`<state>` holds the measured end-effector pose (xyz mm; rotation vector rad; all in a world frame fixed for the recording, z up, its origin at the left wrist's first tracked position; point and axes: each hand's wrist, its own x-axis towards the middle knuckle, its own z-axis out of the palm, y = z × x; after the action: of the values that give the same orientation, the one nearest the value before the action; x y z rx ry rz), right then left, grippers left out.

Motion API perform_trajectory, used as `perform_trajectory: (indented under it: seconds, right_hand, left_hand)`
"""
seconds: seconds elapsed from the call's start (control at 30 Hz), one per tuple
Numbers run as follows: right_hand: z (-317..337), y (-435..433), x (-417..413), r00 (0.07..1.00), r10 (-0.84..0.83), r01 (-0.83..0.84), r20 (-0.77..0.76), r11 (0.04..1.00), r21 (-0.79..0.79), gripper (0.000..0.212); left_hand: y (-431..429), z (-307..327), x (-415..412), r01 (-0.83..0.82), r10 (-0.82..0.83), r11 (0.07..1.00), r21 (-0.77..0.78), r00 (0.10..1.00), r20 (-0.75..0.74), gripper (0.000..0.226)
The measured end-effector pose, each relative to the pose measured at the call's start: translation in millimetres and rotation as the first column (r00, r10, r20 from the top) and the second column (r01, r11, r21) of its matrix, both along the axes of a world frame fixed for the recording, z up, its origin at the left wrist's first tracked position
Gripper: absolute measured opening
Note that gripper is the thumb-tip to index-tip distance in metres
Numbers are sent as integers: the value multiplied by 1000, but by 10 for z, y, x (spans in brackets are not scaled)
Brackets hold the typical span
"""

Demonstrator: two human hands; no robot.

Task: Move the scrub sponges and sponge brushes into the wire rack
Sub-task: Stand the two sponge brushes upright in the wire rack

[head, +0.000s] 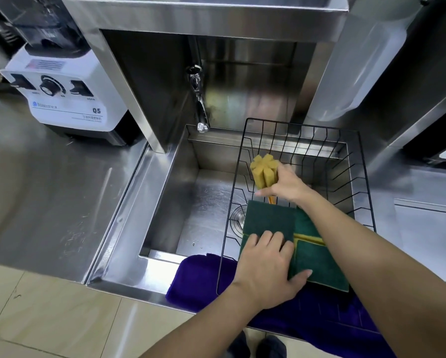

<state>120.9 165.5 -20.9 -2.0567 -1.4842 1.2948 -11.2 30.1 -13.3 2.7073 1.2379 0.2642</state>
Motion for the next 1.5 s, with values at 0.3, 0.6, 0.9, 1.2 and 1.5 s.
perform_trajectory:
  seconds: [0.3,0.6,0.9,1.2,1.5]
  right_hand:
    - [3,-19,-20,953,-301,303,-31,950,77,86]
    - [7,-112,-4,937,-345,343,-46,892,296,82]
    - [93,-260,88,954,-301,262,17,855,448,64]
    - [330,-456,469,921,-388,367,-42,824,433,41]
    - [564,-1015,1191,738,-669,547,90,671,500,23]
  left_hand:
    - [-1,10,9,-8,8,1000,0,1000,-8,49]
    - [0,13,14,-2,2,1000,-7,1000,-7,49]
    - [-23,21,89,61,-61,998,-2,998,-6,50]
    - [-108,121,371,148,-149,988,35,988,42,47]
    - [-328,160,727,312,-313,948,63,950,8,45]
